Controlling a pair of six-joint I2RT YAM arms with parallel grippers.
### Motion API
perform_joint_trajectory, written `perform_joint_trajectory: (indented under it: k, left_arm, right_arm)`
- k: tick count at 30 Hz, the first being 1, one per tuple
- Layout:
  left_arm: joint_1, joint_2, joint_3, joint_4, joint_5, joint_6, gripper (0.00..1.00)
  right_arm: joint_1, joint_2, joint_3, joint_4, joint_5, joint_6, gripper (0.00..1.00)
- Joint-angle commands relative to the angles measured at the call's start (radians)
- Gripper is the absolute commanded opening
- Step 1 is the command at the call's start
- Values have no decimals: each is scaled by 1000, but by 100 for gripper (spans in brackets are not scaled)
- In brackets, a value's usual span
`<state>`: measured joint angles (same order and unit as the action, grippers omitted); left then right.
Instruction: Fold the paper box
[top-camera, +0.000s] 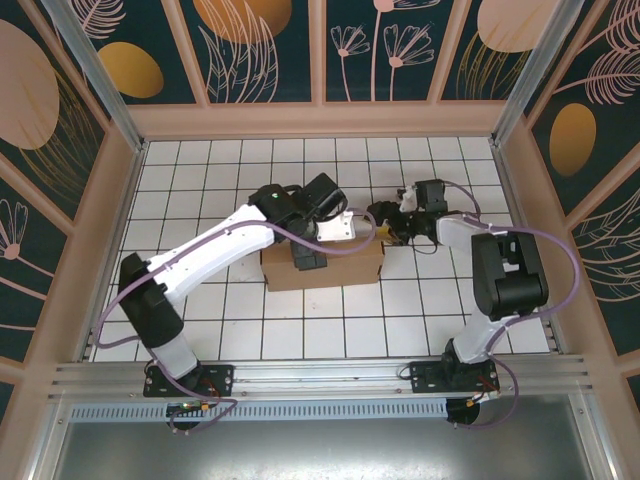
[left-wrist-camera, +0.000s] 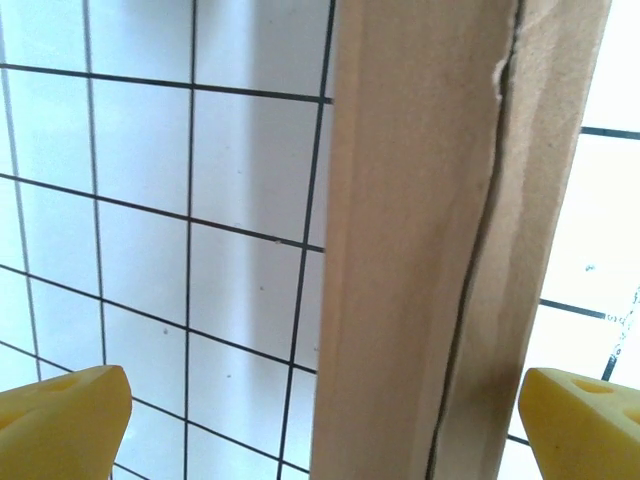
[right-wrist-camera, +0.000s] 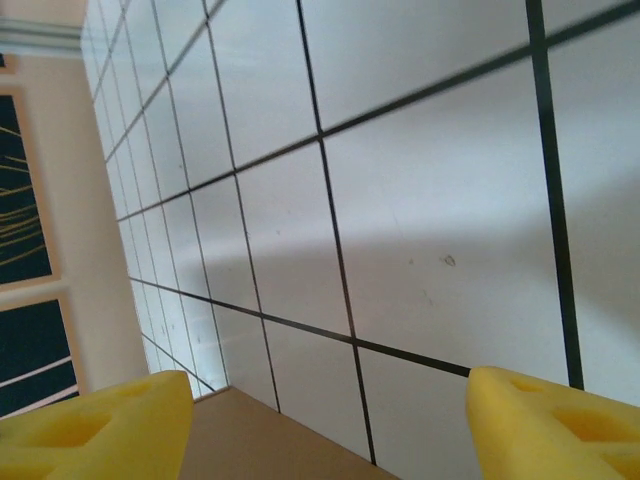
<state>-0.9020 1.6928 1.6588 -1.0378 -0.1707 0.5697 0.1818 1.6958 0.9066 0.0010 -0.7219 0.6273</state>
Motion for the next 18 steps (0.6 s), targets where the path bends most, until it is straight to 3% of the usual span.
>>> perform_joint_trajectory:
  k: [1,6,10,13,15,17,18]
  left_arm:
    - [-5,-83,12,27,32,-25,99]
    - [-5,-162,-28,220,-113,-152,99]
    - [-5,-177,-38,356,-356,-389,99]
    - [9,-206,-100,469,-329,-589,96]
    - [24,-274,-213,608,-164,-747,70]
    - [38,-358,-360,788,-43,-931,26]
    - [46,-386,-420,851,-10,-1011,16]
  right_arm:
    - [-25,-60,-10,9,45,10,73]
    - [-75,-139,9,-76,165,1,72]
    - [-84,-266,49,-200,385,-60,66]
    - [-84,-371,57,-233,473,-93,51]
    - [-78,-421,71,-263,497,-123,39]
    - [-61,-461,92,-302,515,-152,28]
    - [-47,-477,96,-313,513,-162,25]
